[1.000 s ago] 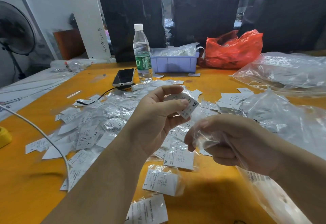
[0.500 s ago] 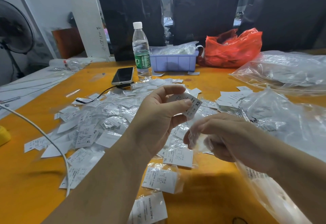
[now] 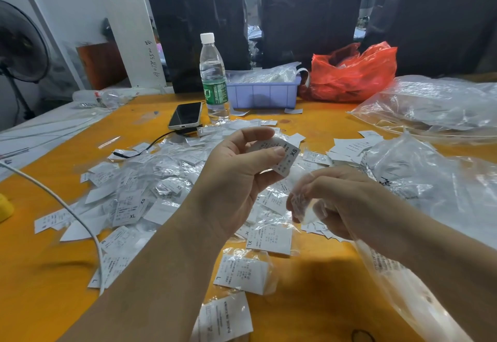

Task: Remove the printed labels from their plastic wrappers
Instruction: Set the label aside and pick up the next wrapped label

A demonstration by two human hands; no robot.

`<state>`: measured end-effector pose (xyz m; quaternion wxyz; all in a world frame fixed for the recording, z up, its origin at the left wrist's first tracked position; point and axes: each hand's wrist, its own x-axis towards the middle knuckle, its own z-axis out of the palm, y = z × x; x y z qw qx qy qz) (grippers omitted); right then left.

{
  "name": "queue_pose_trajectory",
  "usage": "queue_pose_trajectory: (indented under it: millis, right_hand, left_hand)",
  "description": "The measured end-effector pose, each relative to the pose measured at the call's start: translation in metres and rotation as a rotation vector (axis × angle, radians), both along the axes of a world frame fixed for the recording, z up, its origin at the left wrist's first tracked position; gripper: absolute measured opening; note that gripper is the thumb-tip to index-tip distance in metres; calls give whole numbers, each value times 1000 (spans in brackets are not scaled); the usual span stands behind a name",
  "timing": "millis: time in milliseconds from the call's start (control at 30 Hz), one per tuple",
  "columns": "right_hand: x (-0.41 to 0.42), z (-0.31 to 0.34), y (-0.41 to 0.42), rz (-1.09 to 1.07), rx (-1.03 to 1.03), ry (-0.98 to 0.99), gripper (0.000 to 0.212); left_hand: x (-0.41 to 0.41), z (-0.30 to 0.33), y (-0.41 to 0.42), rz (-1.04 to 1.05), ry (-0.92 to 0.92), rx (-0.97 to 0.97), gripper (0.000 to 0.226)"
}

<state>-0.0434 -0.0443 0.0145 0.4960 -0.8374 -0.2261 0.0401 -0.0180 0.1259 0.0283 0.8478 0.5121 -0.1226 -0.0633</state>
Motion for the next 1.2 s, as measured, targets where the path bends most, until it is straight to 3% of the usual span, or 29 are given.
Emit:
queue_pose_trajectory:
  millis: [167,567,733,1000,1200]
  right_hand:
    - [2,-2,2,-50,111,175,27]
    - [0,1,2,-136,177,80,24]
    - [-1,4,2,-242,307,25,12]
    - [1,4,-2,-300,499,93,6]
    - [3,5,-3,-271,496,93,13]
  left_hand:
    - [0,-1,-1,1,2,-7,35]
    - [-2,-4,-2,-45,-53,125,37]
    - [-3,-4,0,2,-77,232,28]
    - [-2,-1,3,3,-58,180,27]
    - [0,1,6,7,-42,170,31]
